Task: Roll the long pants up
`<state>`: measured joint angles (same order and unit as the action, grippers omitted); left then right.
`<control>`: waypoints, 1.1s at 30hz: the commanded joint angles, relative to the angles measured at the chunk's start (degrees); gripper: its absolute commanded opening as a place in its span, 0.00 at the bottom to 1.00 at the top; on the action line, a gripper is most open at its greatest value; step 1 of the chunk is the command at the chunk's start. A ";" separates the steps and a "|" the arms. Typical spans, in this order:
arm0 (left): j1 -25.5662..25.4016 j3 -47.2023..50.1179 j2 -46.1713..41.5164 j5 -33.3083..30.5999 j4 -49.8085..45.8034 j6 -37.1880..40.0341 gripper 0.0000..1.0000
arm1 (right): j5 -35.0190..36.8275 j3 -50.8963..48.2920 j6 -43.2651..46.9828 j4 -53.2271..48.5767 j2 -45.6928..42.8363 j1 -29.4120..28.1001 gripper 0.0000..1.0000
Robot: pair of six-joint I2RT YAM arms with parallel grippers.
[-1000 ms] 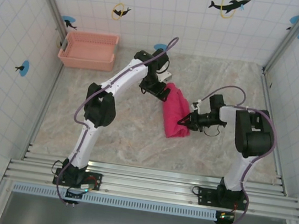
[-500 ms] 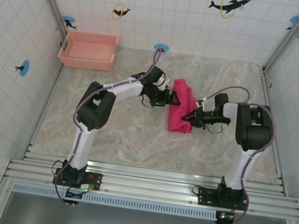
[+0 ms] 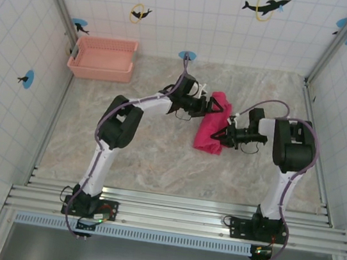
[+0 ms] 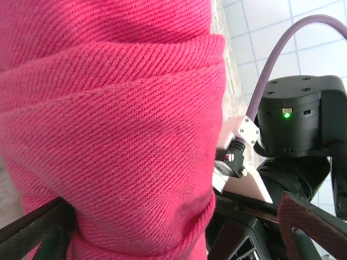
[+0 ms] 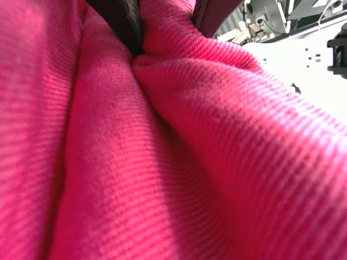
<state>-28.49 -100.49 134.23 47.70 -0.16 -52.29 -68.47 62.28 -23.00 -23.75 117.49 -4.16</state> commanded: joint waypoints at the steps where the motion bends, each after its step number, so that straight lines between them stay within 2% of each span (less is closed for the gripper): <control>1: -3.73 -5.31 3.86 4.07 -13.00 8.69 0.97 | 14.52 -0.95 -0.14 -2.00 4.96 -0.49 0.08; 5: -4.54 -10.53 6.55 0.13 -28.12 16.70 0.97 | 14.16 -0.51 -0.15 -1.88 5.48 -0.41 0.08; 9: -4.53 -12.26 6.80 -7.42 -39.25 20.80 0.97 | 13.89 -0.32 -0.35 -1.70 5.81 -0.42 0.08; 12: -4.63 -13.97 8.13 -10.87 -44.04 21.59 0.97 | 13.89 -0.21 -0.21 -1.68 5.75 -0.43 0.08; 15: -5.15 -18.19 11.82 -11.72 -49.53 21.96 0.98 | 13.73 -0.15 -0.12 -1.60 5.68 -0.34 0.08; 19: -6.09 -22.17 15.18 -11.73 -51.53 20.40 0.98 | 13.53 -0.22 0.03 -1.50 5.15 -0.32 0.08; 25: -6.49 -29.98 19.43 -18.13 -60.09 19.48 0.97 | 12.59 -0.05 0.17 -1.47 3.65 -0.41 0.08; 29: -6.66 -34.37 20.57 -28.80 -68.02 18.79 0.97 | 11.39 0.21 0.58 -2.10 1.51 -0.56 0.09; 33: -6.46 -30.09 17.35 -41.42 -70.51 17.07 0.97 | 10.37 0.45 1.65 -3.51 -2.11 -0.72 0.10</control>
<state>-35.18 -135.94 148.16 21.87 -56.42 -33.06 -67.40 63.26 -22.68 -25.08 117.01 -4.56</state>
